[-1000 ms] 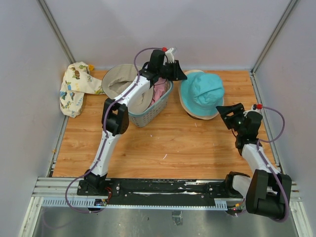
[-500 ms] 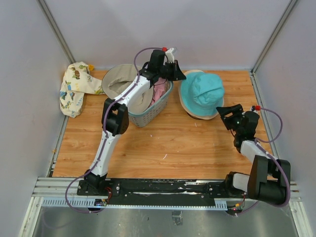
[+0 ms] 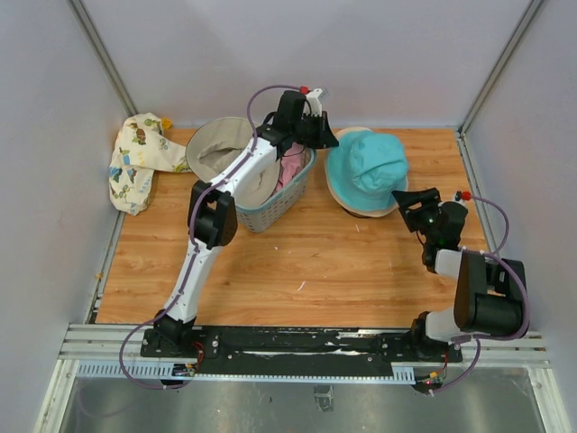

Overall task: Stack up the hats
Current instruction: Stack the hat on the hat.

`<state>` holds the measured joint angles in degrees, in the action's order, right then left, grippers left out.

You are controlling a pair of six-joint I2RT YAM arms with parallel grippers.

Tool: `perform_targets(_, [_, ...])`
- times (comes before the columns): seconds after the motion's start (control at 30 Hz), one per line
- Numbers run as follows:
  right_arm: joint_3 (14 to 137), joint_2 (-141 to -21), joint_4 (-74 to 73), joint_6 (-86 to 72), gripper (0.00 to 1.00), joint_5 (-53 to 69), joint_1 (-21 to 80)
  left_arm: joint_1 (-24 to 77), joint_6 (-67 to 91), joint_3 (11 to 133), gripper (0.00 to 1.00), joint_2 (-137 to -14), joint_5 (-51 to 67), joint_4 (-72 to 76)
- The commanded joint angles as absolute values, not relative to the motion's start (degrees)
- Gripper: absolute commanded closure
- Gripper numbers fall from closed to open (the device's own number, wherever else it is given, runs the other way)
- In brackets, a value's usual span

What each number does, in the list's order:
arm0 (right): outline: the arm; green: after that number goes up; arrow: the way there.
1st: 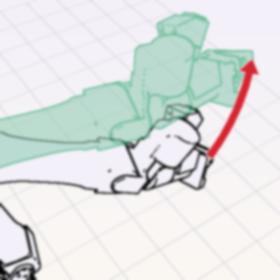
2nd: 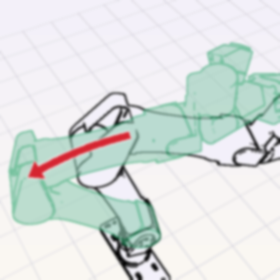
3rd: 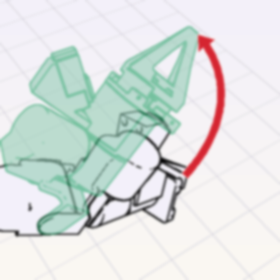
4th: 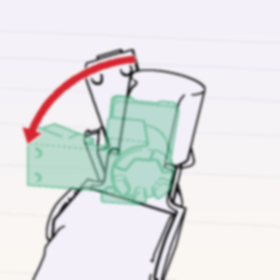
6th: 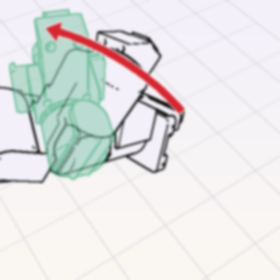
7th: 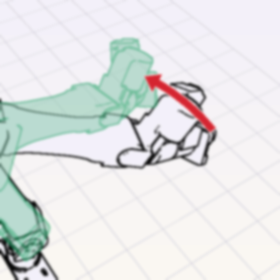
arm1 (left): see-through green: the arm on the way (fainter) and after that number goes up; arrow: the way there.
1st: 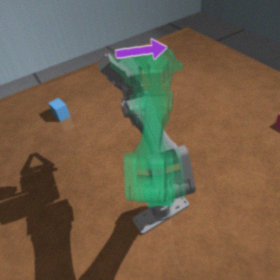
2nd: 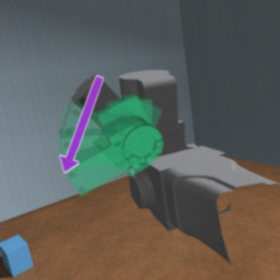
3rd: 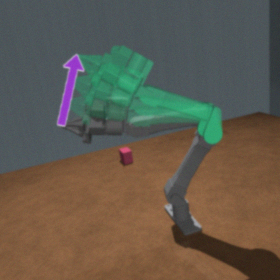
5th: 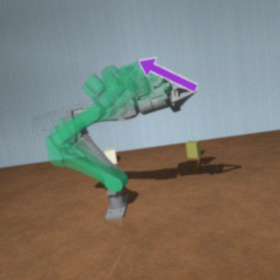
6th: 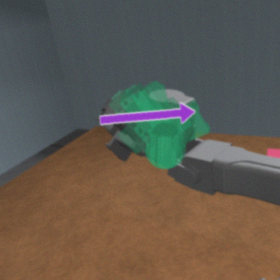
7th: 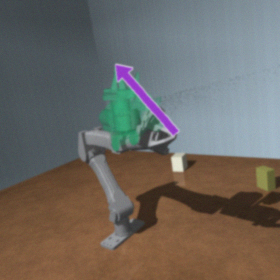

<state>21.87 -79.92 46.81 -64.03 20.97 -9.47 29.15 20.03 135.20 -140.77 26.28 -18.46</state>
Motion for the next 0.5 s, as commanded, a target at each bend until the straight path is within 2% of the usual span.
perform_targets(0.0, [21.9, -83.1, 55.4, -66.2, 0.33, 21.5, -8.3, 29.5, 16.1, 136.2, 1.0, -144.8, 21.6, -26.7])
perform_targets(0.3, [20.4, -91.9, 72.9, -72.5, 0.43, 23.1, -8.2, 30.8, 12.3, 138.6, 1.0, -146.1, 16.8, -30.3])
perform_targets(0.47, [19.9, -95.1, 78.8, -74.5, 0.43, 23.2, -8.1, 31.2, 11.1, 138.6, 0.99, -146.3, 15.3, -31.3])
